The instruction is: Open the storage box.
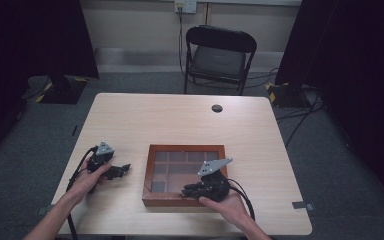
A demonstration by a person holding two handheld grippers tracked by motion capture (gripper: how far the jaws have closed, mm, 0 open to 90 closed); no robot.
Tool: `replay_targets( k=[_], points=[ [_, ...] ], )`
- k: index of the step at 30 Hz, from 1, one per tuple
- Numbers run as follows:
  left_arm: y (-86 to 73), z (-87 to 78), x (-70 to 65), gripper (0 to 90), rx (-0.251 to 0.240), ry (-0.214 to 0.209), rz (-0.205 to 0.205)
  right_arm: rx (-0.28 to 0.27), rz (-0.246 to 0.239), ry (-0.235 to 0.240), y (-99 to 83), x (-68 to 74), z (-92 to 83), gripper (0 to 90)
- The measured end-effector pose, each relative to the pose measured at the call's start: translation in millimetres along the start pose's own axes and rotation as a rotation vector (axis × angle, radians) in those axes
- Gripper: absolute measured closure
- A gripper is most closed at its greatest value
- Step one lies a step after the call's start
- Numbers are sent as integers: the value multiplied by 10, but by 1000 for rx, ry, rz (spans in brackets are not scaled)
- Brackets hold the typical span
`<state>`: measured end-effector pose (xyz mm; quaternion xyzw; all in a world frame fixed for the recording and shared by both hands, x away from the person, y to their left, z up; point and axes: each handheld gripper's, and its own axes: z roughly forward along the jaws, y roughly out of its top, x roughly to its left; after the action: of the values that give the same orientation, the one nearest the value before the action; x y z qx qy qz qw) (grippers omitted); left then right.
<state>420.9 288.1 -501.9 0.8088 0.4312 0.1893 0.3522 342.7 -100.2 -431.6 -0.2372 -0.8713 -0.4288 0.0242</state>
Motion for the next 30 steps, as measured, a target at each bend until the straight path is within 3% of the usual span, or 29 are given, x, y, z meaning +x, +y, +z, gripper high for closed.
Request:
replay_targets(
  k=[8, 14, 30],
  points=[
    [0, -1, 2, 116, 1, 1, 3, 28, -12, -12, -18, 6, 64, 796],
    [0, 0, 0, 116, 0, 0, 1, 7, -12, -7, -44, 5, 66, 798],
    [1, -1, 2, 116, 0, 0, 3, 45, -9, 2, 6, -7, 64, 805]
  ],
)
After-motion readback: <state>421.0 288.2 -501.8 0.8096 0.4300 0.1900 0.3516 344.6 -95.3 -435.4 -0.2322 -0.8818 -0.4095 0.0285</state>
